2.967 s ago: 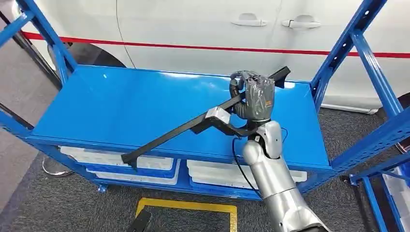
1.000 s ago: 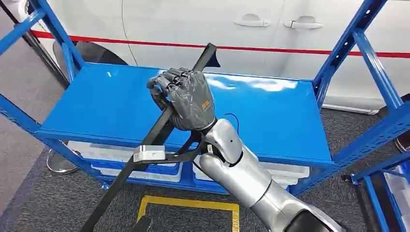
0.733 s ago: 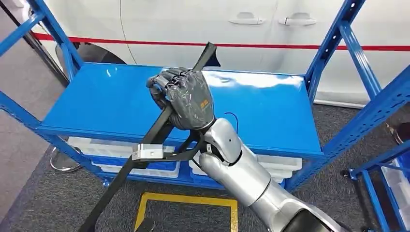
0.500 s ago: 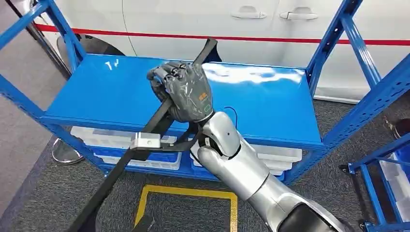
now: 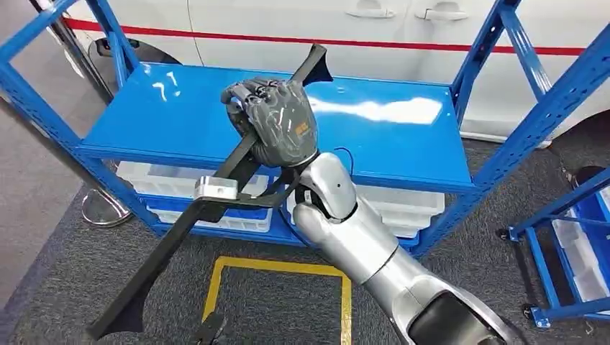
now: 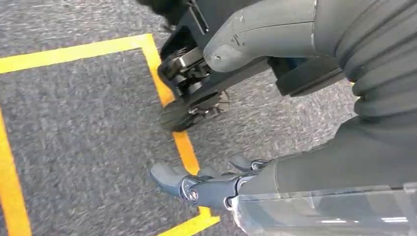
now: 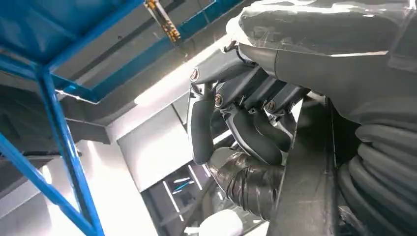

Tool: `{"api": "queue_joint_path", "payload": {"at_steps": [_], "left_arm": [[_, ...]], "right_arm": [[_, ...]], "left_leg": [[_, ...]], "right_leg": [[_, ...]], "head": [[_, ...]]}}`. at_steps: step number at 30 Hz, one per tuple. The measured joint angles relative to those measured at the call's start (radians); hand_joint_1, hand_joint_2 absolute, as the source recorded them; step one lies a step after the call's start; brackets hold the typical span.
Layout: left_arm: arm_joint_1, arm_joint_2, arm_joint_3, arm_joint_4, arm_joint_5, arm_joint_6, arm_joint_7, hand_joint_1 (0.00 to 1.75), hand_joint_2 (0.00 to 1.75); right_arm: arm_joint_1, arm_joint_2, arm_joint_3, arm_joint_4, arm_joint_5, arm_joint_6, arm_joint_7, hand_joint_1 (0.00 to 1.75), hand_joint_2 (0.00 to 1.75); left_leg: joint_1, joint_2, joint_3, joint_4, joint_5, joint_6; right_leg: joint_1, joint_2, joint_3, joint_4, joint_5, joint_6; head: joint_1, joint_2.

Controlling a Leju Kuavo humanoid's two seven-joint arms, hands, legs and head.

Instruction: Take the parts from the cabinet and place them on the table.

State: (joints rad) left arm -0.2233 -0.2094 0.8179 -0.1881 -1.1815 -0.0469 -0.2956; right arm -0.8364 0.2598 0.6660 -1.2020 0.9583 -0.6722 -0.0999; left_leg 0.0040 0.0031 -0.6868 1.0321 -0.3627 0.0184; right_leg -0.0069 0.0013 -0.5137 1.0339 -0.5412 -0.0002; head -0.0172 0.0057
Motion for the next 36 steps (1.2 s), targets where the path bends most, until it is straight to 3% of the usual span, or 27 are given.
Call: {"api": "queue_joint_path", "payload": {"at_steps": [3,4,6,7,8,9,10,11,12,13,15,18,19,20,21,23,24,25,26,28,29,30,31,33,34,35,36], "left_arm": [[-0.004,-0.004,-0.009,0.000,-0.012,-0.004,0.004,0.00,1.75],[-0.004,-0.004,-0.011,0.000,-0.013,-0.005,0.005,0.00,1.75],[-0.003,-0.007,-0.016,0.000,-0.016,-0.006,0.006,0.00,1.75],[-0.004,-0.008,-0.019,0.000,-0.019,-0.006,0.006,0.00,1.75],[-0.007,-0.010,-0.020,0.000,-0.022,-0.006,0.006,0.00,1.75],[-0.009,-0.012,-0.021,0.000,-0.022,-0.005,0.006,0.00,1.75],[-0.010,-0.014,-0.021,0.000,-0.021,-0.005,0.005,0.00,1.75],[-0.010,-0.014,-0.021,0.000,-0.020,-0.003,0.004,0.00,1.75],[-0.010,-0.015,-0.021,0.000,-0.016,-0.001,0.002,0.00,1.75],[-0.011,-0.015,-0.021,0.000,-0.012,0.003,0.001,0.00,1.75],[-0.017,-0.014,-0.021,0.000,-0.009,0.007,-0.002,0.00,1.75],[-0.018,-0.016,-0.021,0.000,-0.005,0.009,-0.003,0.00,1.75],[-0.015,-0.016,-0.021,0.000,-0.005,0.009,-0.002,0.00,1.75],[-0.016,-0.017,-0.020,0.000,-0.005,0.009,-0.002,0.00,1.75],[-0.017,-0.018,-0.020,0.000,-0.005,0.010,-0.001,0.00,1.75],[-0.016,-0.018,-0.020,0.000,-0.005,0.011,-0.001,0.00,1.75],[-0.015,-0.018,-0.020,0.000,-0.005,0.011,-0.001,0.00,1.75],[-0.015,-0.018,-0.020,0.000,-0.005,0.011,-0.001,0.00,1.75],[-0.014,-0.018,-0.020,0.000,-0.005,0.011,-0.001,0.00,1.75],[-0.014,-0.018,-0.020,0.000,-0.006,0.011,-0.001,0.00,1.75],[-0.014,-0.018,-0.020,0.000,-0.006,0.011,-0.001,0.00,1.75],[-0.015,-0.018,-0.020,0.000,-0.006,0.011,-0.001,0.00,1.75],[-0.014,-0.018,-0.020,0.000,-0.006,0.011,-0.001,0.00,1.75],[-0.015,-0.019,-0.020,0.000,-0.009,0.009,0.000,0.00,1.75],[-0.012,-0.020,-0.020,0.000,-0.010,0.008,0.001,0.00,1.75],[-0.012,-0.021,-0.020,0.000,-0.011,0.008,0.002,0.00,1.75],[-0.011,-0.021,-0.021,0.000,-0.011,0.008,0.003,0.00,1.75]], "right_arm": [[-0.003,-0.005,-0.015,0.009,0.000,-0.010,0.006,1.75,1.75],[-0.004,-0.009,-0.017,0.013,0.000,-0.010,0.006,1.75,1.75],[-0.003,-0.012,-0.022,0.015,0.003,-0.011,0.006,1.75,1.75],[-0.003,-0.015,-0.023,0.014,0.007,-0.011,0.006,1.75,1.75],[0.000,-0.019,-0.023,0.014,0.013,-0.011,0.006,1.75,1.75],[0.003,-0.023,-0.023,0.014,0.016,-0.011,0.006,1.75,1.75],[0.008,-0.028,-0.023,0.014,0.017,-0.011,0.006,1.75,1.75],[0.012,-0.031,-0.023,0.014,0.018,-0.010,0.006,1.75,1.75],[0.016,-0.034,-0.023,0.010,0.022,-0.009,0.006,1.75,1.75],[0.019,-0.035,-0.023,0.005,0.025,-0.008,0.007,1.75,1.75],[0.020,-0.035,-0.023,-0.007,0.033,-0.007,0.009,1.75,1.75],[0.021,-0.035,-0.023,-0.015,0.034,-0.001,0.016,1.75,1.75],[0.021,-0.036,-0.023,-0.015,0.034,0.003,0.017,1.75,1.75],[0.022,-0.038,-0.023,-0.015,0.034,0.004,0.018,1.75,1.75],[0.021,-0.039,-0.023,-0.018,0.034,0.007,0.018,1.75,1.75],[0.022,-0.040,-0.023,-0.020,0.034,0.007,0.019,1.75,1.75],[0.023,-0.041,-0.023,-0.020,0.033,0.007,0.019,1.75,1.75],[0.024,-0.043,-0.023,-0.020,0.032,0.007,0.020,1.75,1.75],[0.027,-0.045,-0.023,-0.020,0.032,0.006,0.021,1.75,1.75],[0.028,-0.046,-0.023,-0.020,0.032,0.006,0.021,1.75,1.75],[0.028,-0.046,-0.023,-0.022,0.032,0.006,0.021,1.75,1.75],[0.028,-0.045,-0.023,-0.026,0.032,0.006,0.021,1.75,1.75],[0.029,-0.044,-0.023,-0.030,0.032,0.006,0.021,1.75,1.75],[0.029,-0.045,-0.023,-0.030,0.031,0.006,0.023,1.75,1.75],[0.030,-0.045,-0.023,-0.029,0.030,0.006,0.023,1.75,1.75],[0.030,-0.047,-0.023,-0.028,0.030,0.007,0.024,1.75,1.75],[0.030,-0.047,-0.023,-0.028,0.030,0.007,0.024,1.75,1.75]], "left_leg": [[0.006,-0.001,-0.004,-0.016,0.033,-0.019],[0.012,-0.004,-0.014,-0.014,0.029,-0.024],[0.012,-0.004,-0.040,0.060,-0.080,-0.030],[0.013,-0.004,-0.057,0.138,-0.147,-0.034],[0.014,-0.004,-0.069,0.210,-0.187,-0.037],[0.014,-0.004,-0.074,0.269,-0.201,-0.039],[0.014,-0.004,-0.063,0.291,-0.183,-0.040],[0.014,-0.004,-0.035,0.274,-0.150,-0.039],[0.014,-0.004,0.015,0.218,-0.113,-0.036],[0.013,-0.004,0.074,0.141,-0.097,-0.030],[0.003,-0.006,0.181,-0.015,-0.150,-0.019],[-0.004,-0.006,0.169,-0.024,-0.134,-0.010],[0.002,-0.004,0.163,-0.039,-0.115,-0.001],[0.007,0.004,0.161,-0.043,-0.101,0.005],[0.007,0.004,0.146,-0.043,-0.087,0.016],[0.006,0.005,0.115,-0.042,-0.065,0.019],[0.006,0.006,0.096,-0.040,-0.052,0.018],[0.006,0.006,0.078,-0.036,-0.041,0.016],[0.006,0.006,0.062,-0.031,-0.031,0.014],[0.008,0.006,0.029,-0.018,-0.015,0.006],[0.008,0.006,0.016,-0.009,-0.009,-0.001],[0.005,0.004,0.001,-0.001,-0.003,-0.008],[0.006,0.006,-0.002,0.000,0.006,-0.015],[0.012,0.006,-0.006,-0.009,0.029,-0.028],[0.014,0.005,-0.011,-0.013,0.040,-0.036],[0.020,0.004,-0.017,-0.005,0.018,-0.039],[0.019,0.004,-0.033,0.025,-0.038,-0.041]], "right_leg": [[0.009,-0.001,-0.018,0.001,0.025,-0.017],[-0.001,-0.007,-0.024,-0.011,0.042,-0.029],[0.001,-0.007,-0.050,-0.012,0.068,-0.045],[0.002,-0.007,-0.066,-0.011,0.081,-0.046],[0.004,-0.007,-0.081,-0.010,0.092,-0.047],[0.004,-0.007,-0.097,-0.008,0.103,-0.046],[0.005,-0.008,-0.112,-0.005,0.113,-0.045],[0.005,-0.008,-0.128,-0.002,0.123,-0.044],[0.005,-0.007,-0.143,0.002,0.133,-0.041],[0.005,-0.006,-0.155,0.005,0.141,-0.039],[0.007,-0.004,-0.169,0.012,0.155,-0.029],[0.000,-0.006,-0.167,-0.001,0.184,-0.011],[0.007,-0.002,-0.170,-0.005,0.191,-0.003],[0.001,0.000,-0.180,0.010,0.160,0.000],[0.001,0.000,-0.194,0.051,0.099,0.003],[-0.001,0.000,-0.229,0.192,-0.019,0.008],[-0.003,-0.001,-0.242,0.266,-0.047,0.012],[-0.006,-0.001,-0.240,0.304,-0.036,0.015],[-0.009,-0.001,-0.222,0.304,-0.001,0.017],[-0.016,-0.001,-0.136,0.210,0.064,0.019],[-0.020,-0.001,-0.070,0.125,0.062,0.020],[-0.013,0.001,-0.019,0.040,0.014,0.020],[-0.008,0.005,-0.013,0.017,0.002,0.011],[0.001,0.004,-0.028,0.020,0.017,0.000],[-0.002,0.004,-0.038,0.011,0.031,-0.012],[-0.005,-0.004,-0.044,0.008,0.046,-0.021],[-0.005,-0.003,-0.057,0.007,0.058,-0.030]], "head": [[0.001,0.000],[0.001,0.000],[0.000,0.000],[0.000,0.000],[0.001,0.000],[0.000,0.000],[0.000,0.000],[0.001,0.000],[0.000,0.000],[0.000,0.000],[0.000,0.000],[0.001,0.000],[0.001,0.000],[0.001,0.000],[0.002,0.000],[0.001,0.000],[0.001,0.000],[0.001,0.000],[0.001,0.000],[0.001,0.000],[0.001,0.000],[0.001,0.000],[0.000,0.000],[0.001,0.000],[0.001,0.000],[0.002,0.000],[0.000,0.000]]}}
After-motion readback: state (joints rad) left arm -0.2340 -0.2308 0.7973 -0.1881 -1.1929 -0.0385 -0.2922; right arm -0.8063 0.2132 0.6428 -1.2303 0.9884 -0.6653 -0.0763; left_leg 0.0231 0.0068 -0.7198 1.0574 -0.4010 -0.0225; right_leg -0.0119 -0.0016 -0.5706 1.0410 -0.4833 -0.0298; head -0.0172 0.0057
